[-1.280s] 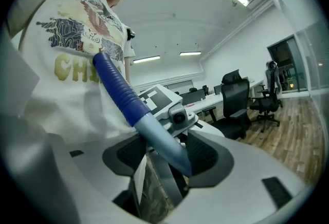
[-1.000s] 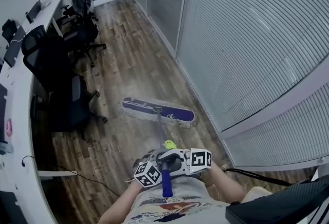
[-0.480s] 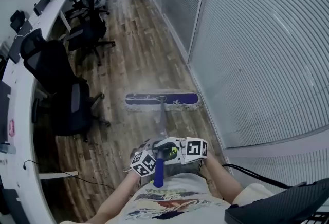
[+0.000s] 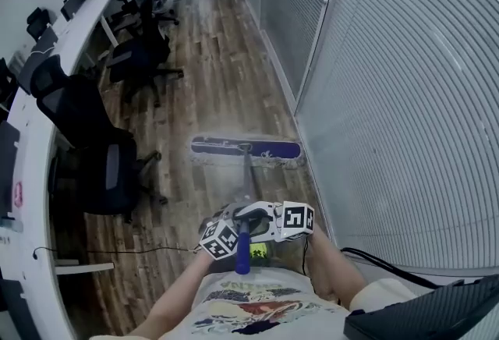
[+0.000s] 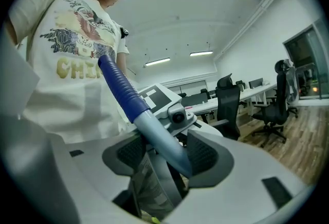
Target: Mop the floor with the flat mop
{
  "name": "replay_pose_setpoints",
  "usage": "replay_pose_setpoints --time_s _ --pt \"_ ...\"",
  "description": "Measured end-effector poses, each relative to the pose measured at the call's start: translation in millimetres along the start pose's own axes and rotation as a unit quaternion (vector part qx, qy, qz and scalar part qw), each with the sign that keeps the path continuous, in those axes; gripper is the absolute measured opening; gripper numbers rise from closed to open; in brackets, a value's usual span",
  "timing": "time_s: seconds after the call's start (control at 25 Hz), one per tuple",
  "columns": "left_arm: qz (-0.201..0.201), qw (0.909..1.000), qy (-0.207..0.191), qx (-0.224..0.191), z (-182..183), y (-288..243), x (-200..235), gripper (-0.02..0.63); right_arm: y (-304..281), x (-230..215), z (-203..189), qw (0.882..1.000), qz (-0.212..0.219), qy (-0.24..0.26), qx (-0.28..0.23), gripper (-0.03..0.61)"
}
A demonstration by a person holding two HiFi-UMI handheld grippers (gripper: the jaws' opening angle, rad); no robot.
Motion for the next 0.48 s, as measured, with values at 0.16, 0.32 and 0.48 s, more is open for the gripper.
replay_pose_setpoints --time_s 0.16,0.32,0.48 --pt "0.007 0.9999 0.008 -0.004 -2.9 -25.8 45.5 0.158 18.7 -49.9 6.2 1.000 0.006 0.001 0.009 0.238" --pt "0.010 0.9999 0.008 -0.008 -9.1 -47.2 102.3 0.158 31.3 -107.8 17.8 1.000 0.004 -0.002 0.015 0.238" --pt "0.003 0.9999 0.009 -0.011 -9.5 -72.3 165.0 0.158 49.7 -170.6 32.5 1.000 -0.002 -0.008 0.017 0.238"
Point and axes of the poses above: the fingertips, and each gripper's own axes: y backward along the fingers, x to its left, z out of its top, the point moved 8 cm from there along y, backward along the fingers, and after that the axes turned 14 degrees about z, right-handed, at the moved point
